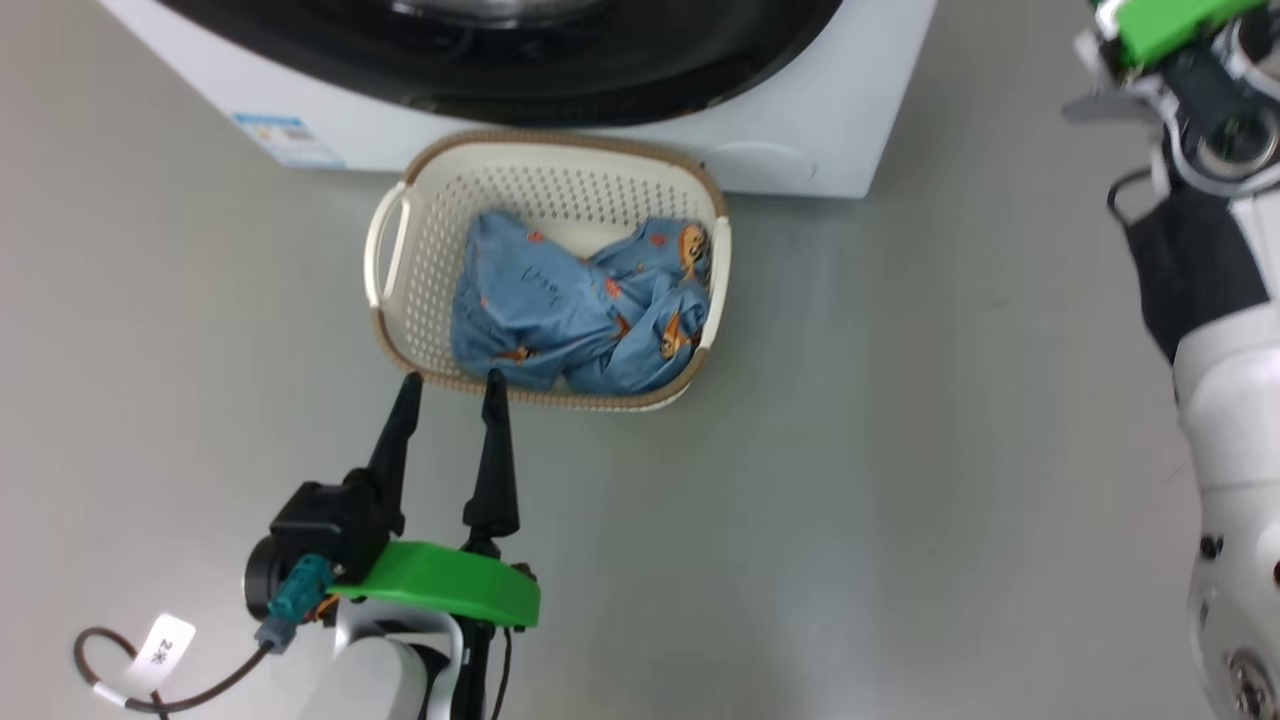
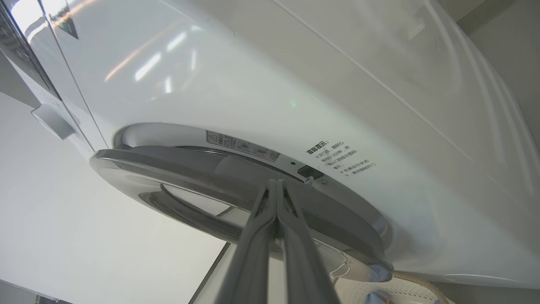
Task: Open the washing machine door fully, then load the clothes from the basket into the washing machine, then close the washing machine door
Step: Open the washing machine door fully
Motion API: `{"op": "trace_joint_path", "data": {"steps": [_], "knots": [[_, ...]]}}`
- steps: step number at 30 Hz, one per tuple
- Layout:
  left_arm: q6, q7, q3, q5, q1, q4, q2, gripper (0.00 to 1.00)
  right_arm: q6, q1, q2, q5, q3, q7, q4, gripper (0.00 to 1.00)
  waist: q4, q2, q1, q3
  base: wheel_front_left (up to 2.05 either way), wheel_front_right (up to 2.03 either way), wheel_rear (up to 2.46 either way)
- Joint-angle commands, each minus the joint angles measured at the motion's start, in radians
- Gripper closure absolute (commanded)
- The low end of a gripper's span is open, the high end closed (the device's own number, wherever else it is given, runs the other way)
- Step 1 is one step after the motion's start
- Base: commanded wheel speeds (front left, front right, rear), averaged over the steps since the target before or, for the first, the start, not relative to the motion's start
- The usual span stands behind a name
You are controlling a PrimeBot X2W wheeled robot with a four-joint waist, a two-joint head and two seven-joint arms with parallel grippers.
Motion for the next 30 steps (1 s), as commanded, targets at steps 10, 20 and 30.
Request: {"op": "trace_joint_path", "data": {"steps": [10, 20, 30], "knots": [[0.014, -0.007, -0.006, -0.027, -0.053, -0.026, 0.013, 0.0, 0.002, -0.178, 0.041, 0.047, 0.004, 0.062, 0.1, 1.0, 0.061, 0.0, 0.0001, 0.093, 0.0, 0.0, 0.0], [0.02, -0.007, -0.033, -0.037, -0.061, -0.033, 0.013, 0.0, 0.002, -0.292, 0.049, 0.079, -0.001, 0.097, 0.21, 1.0, 0.097, 0.0, 0.0001, 0.117, 0.0, 0.0, 0.0], [0.029, -0.007, -0.051, -0.044, -0.064, -0.041, 0.013, 0.0, 0.002, -0.354, 0.055, 0.095, 0.012, 0.147, 0.304, 1.0, 0.113, 0.0, 0.0001, 0.133, 0.0, 0.0, 0.0]]}}
